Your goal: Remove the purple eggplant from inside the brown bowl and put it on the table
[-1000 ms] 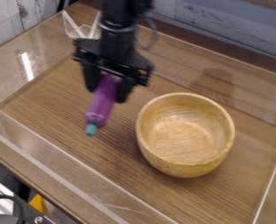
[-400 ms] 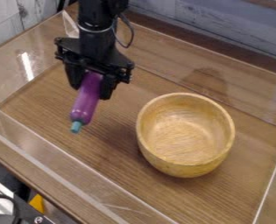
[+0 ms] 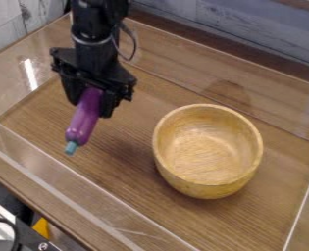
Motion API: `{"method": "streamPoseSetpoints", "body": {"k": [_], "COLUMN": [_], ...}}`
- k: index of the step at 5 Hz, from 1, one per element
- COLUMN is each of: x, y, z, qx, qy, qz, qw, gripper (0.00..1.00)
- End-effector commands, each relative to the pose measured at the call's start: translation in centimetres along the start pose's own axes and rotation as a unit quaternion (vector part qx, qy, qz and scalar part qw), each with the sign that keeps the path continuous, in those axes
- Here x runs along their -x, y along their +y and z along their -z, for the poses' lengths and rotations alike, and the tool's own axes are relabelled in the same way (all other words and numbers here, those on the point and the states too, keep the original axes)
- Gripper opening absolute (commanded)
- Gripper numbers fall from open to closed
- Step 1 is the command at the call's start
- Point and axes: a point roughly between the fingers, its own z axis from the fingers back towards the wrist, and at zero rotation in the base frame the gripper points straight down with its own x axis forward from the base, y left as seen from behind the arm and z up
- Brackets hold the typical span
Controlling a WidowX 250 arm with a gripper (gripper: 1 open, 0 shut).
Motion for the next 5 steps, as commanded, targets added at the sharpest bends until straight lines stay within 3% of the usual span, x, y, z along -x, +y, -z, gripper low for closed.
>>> {"method": "streamPoseSetpoints", "body": {"k": [1, 3, 5], "x": [0.0, -1.0, -1.5], "y": [1.0, 3.4, 3.5], "z": [1.3, 5.6, 5.0], "qx": [-0.006, 0.001, 0.013], "qy": [-0.020, -0.044, -0.048], "qz": [-0.001, 0.057, 0.091], "qw": [0.9998, 0.9974, 0.9946], "gripper": [0.00, 0.00, 0.00]}}
